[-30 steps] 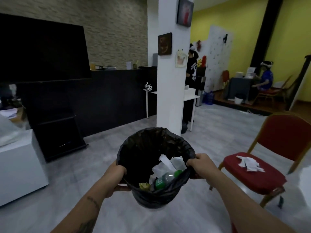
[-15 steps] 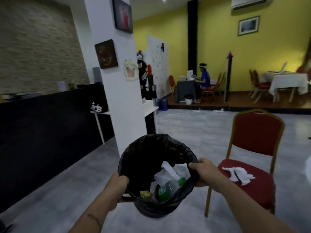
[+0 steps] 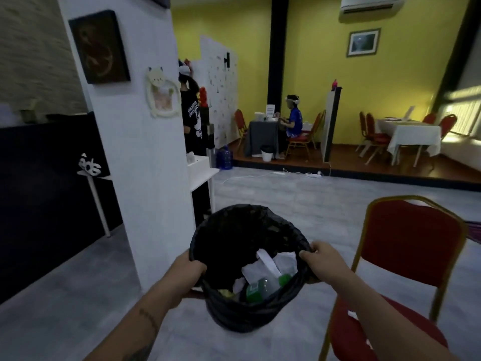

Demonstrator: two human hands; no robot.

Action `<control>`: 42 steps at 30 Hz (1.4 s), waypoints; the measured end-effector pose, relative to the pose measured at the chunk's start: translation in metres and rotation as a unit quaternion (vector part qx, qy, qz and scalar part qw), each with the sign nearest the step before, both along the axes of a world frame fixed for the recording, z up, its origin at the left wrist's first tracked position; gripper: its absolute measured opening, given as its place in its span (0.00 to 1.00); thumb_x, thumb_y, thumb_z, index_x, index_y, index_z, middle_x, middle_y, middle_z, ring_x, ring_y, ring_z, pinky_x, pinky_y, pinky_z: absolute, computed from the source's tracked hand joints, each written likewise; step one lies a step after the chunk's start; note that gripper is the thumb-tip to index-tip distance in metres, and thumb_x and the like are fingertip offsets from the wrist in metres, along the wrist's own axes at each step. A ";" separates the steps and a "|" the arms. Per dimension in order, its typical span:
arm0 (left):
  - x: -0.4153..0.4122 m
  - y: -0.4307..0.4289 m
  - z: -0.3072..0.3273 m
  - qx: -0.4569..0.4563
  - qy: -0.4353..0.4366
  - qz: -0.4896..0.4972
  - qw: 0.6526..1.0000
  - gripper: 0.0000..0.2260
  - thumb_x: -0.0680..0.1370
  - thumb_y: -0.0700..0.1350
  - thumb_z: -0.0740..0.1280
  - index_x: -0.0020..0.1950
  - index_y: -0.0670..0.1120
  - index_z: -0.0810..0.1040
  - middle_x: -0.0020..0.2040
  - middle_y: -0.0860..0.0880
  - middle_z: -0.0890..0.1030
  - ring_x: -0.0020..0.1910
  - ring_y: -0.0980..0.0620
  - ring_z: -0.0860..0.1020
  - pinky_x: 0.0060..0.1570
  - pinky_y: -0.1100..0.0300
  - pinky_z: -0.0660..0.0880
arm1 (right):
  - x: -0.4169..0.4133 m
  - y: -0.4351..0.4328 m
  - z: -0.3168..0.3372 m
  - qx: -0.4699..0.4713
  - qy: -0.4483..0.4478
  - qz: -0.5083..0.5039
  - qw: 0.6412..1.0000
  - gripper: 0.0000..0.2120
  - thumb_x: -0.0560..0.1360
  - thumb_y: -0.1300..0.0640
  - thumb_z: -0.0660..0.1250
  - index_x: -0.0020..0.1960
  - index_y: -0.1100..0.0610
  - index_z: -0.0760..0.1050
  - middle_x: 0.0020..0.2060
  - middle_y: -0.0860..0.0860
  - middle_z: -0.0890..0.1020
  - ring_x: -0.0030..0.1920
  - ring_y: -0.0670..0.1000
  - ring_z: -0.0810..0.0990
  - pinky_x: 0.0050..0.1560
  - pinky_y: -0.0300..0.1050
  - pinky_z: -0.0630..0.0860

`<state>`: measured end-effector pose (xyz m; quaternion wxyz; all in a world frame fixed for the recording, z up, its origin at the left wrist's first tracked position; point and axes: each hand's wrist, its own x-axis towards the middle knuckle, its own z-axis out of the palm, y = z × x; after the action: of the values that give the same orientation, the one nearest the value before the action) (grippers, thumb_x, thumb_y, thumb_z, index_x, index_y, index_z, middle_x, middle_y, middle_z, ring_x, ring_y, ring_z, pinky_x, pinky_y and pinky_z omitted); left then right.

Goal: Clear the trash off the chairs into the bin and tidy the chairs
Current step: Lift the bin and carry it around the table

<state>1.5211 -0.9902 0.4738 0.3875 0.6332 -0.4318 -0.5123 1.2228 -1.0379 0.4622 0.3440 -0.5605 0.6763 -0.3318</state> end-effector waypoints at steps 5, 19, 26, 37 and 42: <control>0.021 -0.158 -0.019 -0.037 0.013 -0.039 0.998 0.22 0.75 0.31 0.58 0.65 0.50 0.72 0.52 0.42 0.81 0.48 0.40 0.82 0.35 0.51 0.82 | 0.018 -0.130 -0.016 -0.002 -0.024 -0.046 0.999 0.13 0.79 0.59 0.66 0.42 0.59 0.64 0.33 0.59 0.72 0.31 0.58 0.77 0.31 0.50 0.80; -0.083 -0.563 -0.038 -0.022 -0.046 -0.263 0.963 0.24 0.78 0.30 0.57 0.67 0.54 0.69 0.57 0.44 0.78 0.49 0.44 0.80 0.35 0.52 0.80 | -0.060 -0.402 -0.056 0.046 -0.092 -0.285 0.953 0.06 0.77 0.62 0.66 0.43 0.59 0.70 0.42 0.60 0.78 0.38 0.58 0.81 0.30 0.48 0.82; -0.185 -0.723 -0.047 -0.004 -0.041 -0.345 0.938 0.22 0.77 0.34 0.61 0.66 0.55 0.70 0.56 0.46 0.81 0.51 0.42 0.82 0.45 0.45 0.82 | -0.152 -0.535 -0.068 0.050 -0.114 -0.346 0.930 0.04 0.76 0.61 0.68 0.45 0.60 0.73 0.45 0.61 0.79 0.42 0.61 0.83 0.30 0.46 0.81; -0.360 -0.989 -0.053 -0.004 -0.030 -0.466 0.884 0.23 0.76 0.31 0.58 0.65 0.54 0.70 0.52 0.47 0.82 0.49 0.42 0.82 0.44 0.46 0.82 | -0.284 -0.736 -0.070 0.054 -0.078 -0.446 0.890 0.07 0.74 0.63 0.69 0.42 0.60 0.71 0.38 0.60 0.77 0.35 0.60 0.82 0.40 0.59 0.85; -0.457 -1.087 -0.049 -0.015 -0.039 -0.534 0.844 0.23 0.76 0.30 0.59 0.63 0.54 0.71 0.50 0.48 0.82 0.47 0.44 0.81 0.42 0.48 0.81 | -0.340 -0.797 -0.069 0.049 -0.074 -0.519 0.850 0.05 0.75 0.63 0.69 0.43 0.61 0.73 0.39 0.60 0.79 0.38 0.61 0.84 0.39 0.56 0.85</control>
<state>1.0642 -2.0772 0.4251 0.0465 0.3182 -0.7257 -0.6082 0.8832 -1.8353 0.3933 0.1975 -0.0839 0.8569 -0.4686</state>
